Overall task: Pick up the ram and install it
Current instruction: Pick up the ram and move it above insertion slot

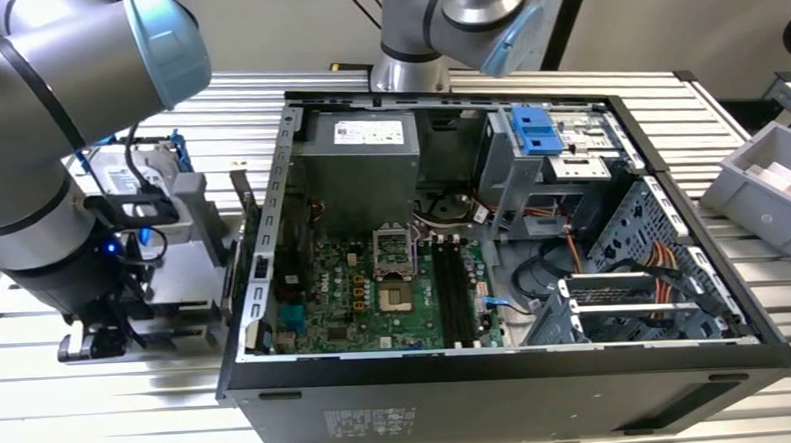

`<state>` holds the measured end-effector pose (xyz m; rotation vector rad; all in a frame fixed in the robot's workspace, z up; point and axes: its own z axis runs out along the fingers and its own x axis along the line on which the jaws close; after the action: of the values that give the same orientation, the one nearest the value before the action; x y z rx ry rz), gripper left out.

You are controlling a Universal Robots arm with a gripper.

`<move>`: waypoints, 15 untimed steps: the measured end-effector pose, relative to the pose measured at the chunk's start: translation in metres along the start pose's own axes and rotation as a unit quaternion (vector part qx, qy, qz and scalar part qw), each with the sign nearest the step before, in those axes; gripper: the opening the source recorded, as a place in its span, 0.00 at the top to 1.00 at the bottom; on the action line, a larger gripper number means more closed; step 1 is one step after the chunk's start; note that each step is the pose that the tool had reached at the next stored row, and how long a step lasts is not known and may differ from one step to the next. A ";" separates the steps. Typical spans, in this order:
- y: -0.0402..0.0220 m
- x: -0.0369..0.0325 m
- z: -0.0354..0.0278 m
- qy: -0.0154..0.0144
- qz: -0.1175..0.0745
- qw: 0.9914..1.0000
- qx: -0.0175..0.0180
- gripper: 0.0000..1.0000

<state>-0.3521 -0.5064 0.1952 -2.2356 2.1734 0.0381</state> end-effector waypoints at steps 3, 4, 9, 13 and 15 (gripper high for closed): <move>0.0000 0.0002 0.0007 0.000 0.000 1.000 0.000 0.00; 0.0000 0.0002 0.0008 0.000 0.000 1.000 0.000 0.00; 0.0000 0.0002 0.0010 0.000 0.000 1.000 0.000 0.00; 0.0000 0.0002 0.0010 0.000 0.000 1.000 0.000 0.00; 0.0000 0.0002 0.0011 0.000 0.000 1.000 0.000 0.00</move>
<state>-0.3521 -0.5066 0.1942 -2.2358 2.1735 0.0377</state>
